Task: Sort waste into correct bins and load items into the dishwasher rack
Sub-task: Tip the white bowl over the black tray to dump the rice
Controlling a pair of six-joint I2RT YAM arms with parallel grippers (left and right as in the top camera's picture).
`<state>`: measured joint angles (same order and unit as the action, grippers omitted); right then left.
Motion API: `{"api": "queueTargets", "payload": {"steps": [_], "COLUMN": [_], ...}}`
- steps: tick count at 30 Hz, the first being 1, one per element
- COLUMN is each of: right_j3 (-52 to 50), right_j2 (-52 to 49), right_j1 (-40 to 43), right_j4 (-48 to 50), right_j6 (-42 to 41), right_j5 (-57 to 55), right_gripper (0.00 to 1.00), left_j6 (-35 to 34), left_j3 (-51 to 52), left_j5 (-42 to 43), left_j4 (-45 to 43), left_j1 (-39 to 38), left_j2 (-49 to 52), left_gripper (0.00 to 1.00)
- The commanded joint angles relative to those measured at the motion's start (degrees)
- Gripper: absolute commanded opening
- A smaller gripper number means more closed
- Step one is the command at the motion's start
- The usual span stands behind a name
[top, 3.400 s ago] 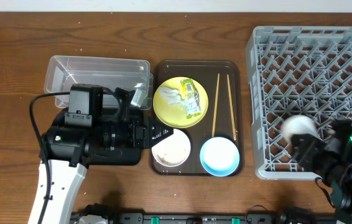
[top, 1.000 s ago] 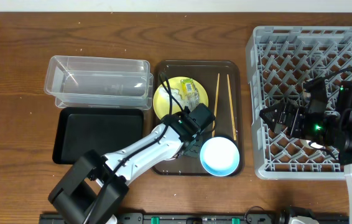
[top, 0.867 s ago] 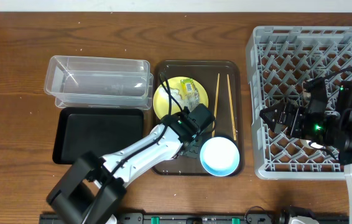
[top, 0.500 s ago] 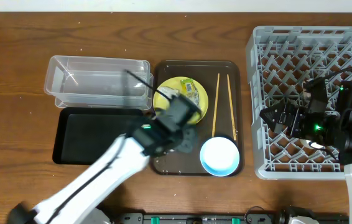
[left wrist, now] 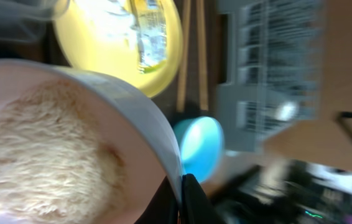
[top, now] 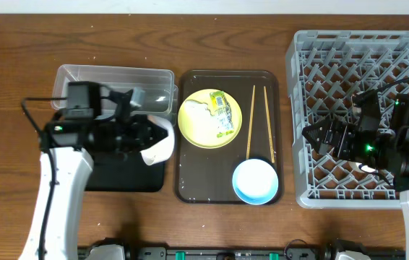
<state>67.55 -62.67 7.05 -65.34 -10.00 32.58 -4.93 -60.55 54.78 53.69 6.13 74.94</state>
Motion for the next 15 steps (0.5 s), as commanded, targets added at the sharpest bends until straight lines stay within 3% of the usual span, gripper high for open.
{"api": "queueTargets", "payload": {"steps": [1,6,15], "right_j3": [0.6,0.6,0.6], "right_j2": [0.0,0.0,0.0], "right_j1": [-0.5,-0.5,-0.5], "right_j4": [-0.1,-0.3,-0.4], "right_j6": [0.6,0.7,0.7], "right_j5": [0.2,0.2,0.2], "right_gripper": [0.92,0.92,0.92], "left_j6": [12.2,17.7,17.9], "left_j3": [2.4,4.5,5.1], "left_j5": [21.7,31.5,33.1], "left_j4": [2.1,3.5,3.3], "left_j1": [6.5,13.1,15.5], "left_j2": [3.5,8.9,12.7], "left_gripper": [0.06,0.06,0.06]}}
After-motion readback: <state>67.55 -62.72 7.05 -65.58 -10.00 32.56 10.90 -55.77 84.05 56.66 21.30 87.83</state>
